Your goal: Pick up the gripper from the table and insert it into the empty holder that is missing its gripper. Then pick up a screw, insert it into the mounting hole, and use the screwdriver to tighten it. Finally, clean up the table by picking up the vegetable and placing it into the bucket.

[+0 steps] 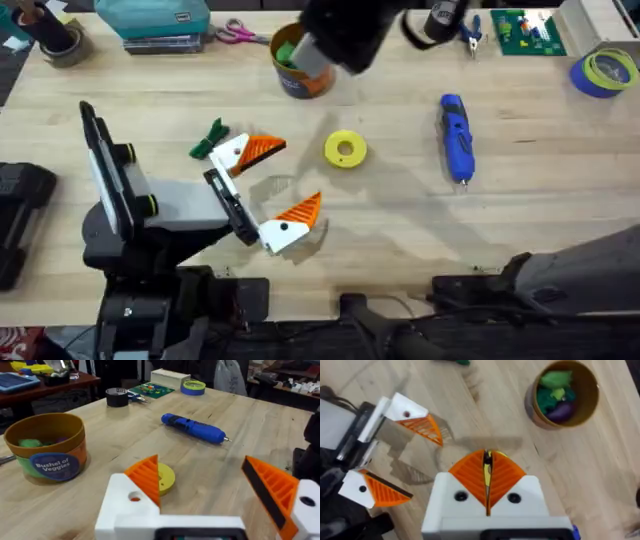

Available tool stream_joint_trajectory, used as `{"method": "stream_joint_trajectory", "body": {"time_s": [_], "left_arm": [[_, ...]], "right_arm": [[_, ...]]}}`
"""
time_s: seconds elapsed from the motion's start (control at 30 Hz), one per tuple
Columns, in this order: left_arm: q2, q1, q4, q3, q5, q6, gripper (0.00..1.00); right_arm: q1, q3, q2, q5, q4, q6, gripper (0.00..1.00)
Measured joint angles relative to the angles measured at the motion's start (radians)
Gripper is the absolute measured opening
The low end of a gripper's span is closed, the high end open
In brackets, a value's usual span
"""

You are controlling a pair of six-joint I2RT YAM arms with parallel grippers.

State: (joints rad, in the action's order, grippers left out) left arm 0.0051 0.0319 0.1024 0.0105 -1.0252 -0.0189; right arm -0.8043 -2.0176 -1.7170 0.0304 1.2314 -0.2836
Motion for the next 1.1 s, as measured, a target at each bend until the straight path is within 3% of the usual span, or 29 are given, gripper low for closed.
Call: {"method": "stream_joint_trajectory", "body": {"time_s": [0.47,1.1], "left_arm": [[0.000,0.000,0.000,0.000,0.000,0.000,0.985],[0.000,0.000,0.000,0.000,0.000,0.000,0.986]], "right_arm": [[-0.164,-0.024,-0.031,0.160,-0.007,-0.163,0.006],[-0.171,-0.027,-0.137,0.166,-0.016,-0.183,0.006]]}}
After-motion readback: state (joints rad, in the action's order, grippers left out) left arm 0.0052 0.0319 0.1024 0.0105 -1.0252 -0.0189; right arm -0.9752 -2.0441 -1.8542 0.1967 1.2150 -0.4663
